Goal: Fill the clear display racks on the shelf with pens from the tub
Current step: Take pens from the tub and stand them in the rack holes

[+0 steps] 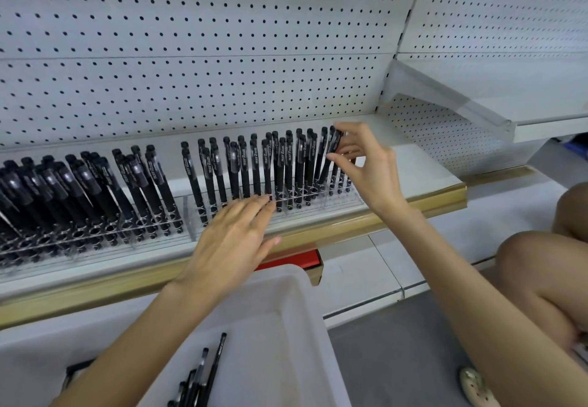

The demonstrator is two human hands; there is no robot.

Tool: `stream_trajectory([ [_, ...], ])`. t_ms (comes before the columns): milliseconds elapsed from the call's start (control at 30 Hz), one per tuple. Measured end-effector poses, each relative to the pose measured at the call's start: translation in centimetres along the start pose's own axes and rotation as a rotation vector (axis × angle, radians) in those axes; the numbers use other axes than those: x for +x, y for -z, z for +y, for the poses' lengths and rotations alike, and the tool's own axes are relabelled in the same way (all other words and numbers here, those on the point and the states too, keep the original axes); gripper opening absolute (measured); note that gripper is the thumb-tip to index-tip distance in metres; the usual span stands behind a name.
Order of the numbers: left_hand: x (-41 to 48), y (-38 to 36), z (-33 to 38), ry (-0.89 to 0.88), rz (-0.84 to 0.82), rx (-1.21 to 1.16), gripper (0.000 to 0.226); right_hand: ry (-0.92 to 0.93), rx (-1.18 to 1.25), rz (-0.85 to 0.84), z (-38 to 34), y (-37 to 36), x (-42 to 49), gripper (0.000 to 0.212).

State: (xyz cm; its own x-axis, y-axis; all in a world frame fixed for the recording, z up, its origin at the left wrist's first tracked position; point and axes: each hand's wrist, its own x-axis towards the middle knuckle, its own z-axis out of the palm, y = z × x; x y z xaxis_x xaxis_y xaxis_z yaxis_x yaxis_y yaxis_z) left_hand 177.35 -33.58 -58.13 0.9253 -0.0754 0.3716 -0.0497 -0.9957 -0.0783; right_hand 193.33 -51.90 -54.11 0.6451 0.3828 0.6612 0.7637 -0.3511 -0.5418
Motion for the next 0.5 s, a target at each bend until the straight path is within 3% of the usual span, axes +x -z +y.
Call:
stream_trajectory([
  [500,-0.1,0.2,-0.3,0.010,0.046,-0.053,0.051,0.017,-0.091,-0.058,1.8,-0.8,0.4,0.044],
])
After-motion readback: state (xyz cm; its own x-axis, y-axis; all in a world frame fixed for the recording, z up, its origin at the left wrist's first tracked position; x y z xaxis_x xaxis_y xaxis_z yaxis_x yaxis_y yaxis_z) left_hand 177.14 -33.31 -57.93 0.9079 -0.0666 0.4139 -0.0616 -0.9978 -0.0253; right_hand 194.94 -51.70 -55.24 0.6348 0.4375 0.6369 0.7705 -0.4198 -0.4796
